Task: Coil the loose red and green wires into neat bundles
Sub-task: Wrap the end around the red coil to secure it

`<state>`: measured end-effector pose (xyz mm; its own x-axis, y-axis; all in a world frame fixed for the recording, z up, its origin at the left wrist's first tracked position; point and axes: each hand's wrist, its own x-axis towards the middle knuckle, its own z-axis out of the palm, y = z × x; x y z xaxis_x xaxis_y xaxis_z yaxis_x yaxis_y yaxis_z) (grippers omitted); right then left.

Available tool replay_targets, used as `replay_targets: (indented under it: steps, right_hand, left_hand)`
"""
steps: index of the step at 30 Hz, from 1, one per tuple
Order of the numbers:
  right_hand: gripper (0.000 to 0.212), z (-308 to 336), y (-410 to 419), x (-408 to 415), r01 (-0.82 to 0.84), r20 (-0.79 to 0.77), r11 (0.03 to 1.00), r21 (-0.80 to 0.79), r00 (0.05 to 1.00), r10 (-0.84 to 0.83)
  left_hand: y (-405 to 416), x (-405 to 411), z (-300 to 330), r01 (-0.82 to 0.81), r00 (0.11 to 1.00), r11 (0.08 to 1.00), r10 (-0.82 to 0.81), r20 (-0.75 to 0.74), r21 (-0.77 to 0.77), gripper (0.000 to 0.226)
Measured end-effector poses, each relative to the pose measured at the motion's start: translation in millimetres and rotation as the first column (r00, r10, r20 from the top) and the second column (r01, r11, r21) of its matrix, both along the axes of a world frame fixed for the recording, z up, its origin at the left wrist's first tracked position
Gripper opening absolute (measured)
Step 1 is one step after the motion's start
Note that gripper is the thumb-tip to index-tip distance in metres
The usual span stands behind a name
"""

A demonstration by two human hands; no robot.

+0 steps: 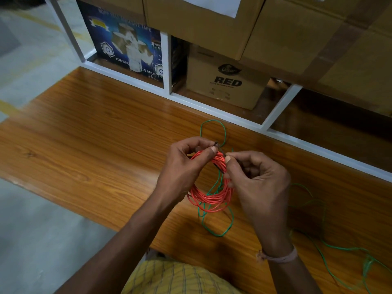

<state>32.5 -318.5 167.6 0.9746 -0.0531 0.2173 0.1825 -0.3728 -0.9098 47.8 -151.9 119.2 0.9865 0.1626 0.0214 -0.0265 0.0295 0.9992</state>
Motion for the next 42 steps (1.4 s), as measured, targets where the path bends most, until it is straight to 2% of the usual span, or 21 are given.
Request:
replay_targets:
  steps: [4,9,16,30,33,39,42]
  right_hand:
    - [0.017,-2.3,-0.1,2.9,0.014,-0.003,1.0,0.001,1.0,-0.014]
    - [0.012,-1.9,-1.0,6.6,0.039,-0.031,0.997,0.061,0.999,-0.037]
    - [0.011,-2.0,-5.6,10.1,-0.021,-0.138,0.984,0.178,0.989,0.046]
    - [0.008,-2.0,-3.9,8.5,0.041,-0.126,0.981,0.192,0.992,-0.017]
    - [0.007,-0.6,-5.5,9.9,0.023,-0.122,0.978,0.205,0.993,0.002]
    - [0.016,-2.8,-14.0,12.7,-0.002,-0.182,0.977,0.212,0.982,0.041]
    - [0.015,-2.7,-15.1,12.5,-0.024,-0.193,0.97,0.241,0.979,0.072]
  left_hand:
    - [-1.7,1.4,-0.8,-0.015,1.0,1.0,0.015,0.005,-0.014,0.01]
    - [-5.5,3.4,-2.2,-0.025,1.0,0.999,0.025,-0.001,-0.025,0.013]
    - [-3.0,7.1,1.9,-0.007,1.0,1.0,0.007,0.012,0.013,0.011]
    - [-4.7,4.2,5.3,0.046,0.998,0.993,-0.051,0.04,0.11,0.009]
    - [-5.9,3.7,3.6,0.074,0.996,0.986,-0.079,0.034,0.149,0.01]
    - [-1.9,6.2,7.2,0.056,0.998,0.996,-0.057,0.013,0.073,0.014]
    - [1.1,6.9,9.2,0.075,0.996,0.987,-0.082,0.04,0.141,0.013]
